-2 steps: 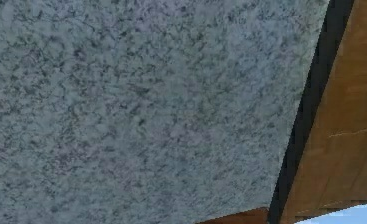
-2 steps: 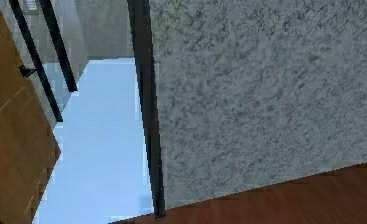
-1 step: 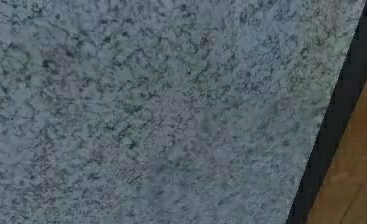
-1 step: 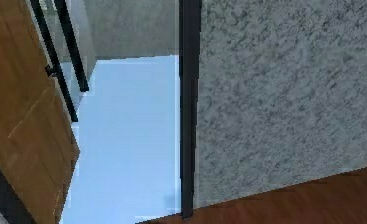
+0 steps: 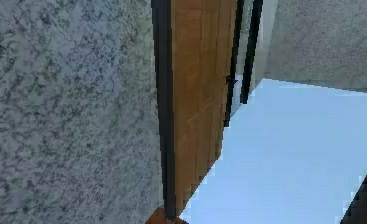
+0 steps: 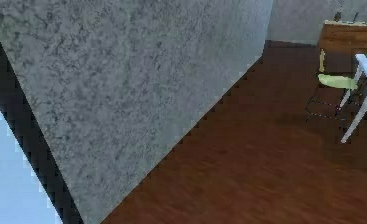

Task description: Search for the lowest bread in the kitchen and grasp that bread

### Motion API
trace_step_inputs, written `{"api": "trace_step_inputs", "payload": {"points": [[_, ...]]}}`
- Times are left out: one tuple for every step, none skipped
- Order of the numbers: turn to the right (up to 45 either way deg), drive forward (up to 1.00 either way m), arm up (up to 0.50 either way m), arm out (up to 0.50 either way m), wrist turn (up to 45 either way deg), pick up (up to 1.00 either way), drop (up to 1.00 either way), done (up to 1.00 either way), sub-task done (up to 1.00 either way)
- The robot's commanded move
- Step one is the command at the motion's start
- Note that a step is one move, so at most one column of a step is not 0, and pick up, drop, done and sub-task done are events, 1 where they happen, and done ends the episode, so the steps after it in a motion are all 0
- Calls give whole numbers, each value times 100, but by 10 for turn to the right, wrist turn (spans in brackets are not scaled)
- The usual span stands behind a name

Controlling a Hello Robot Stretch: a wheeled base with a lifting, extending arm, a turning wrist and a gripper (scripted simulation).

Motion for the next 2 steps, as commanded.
{"api": "trace_step_inputs", "payload": {"points": [[240, 0, 0, 0, 0, 0, 0, 0, 0], [0, 70, 0, 0, 0, 0, 0, 0, 0]]}}
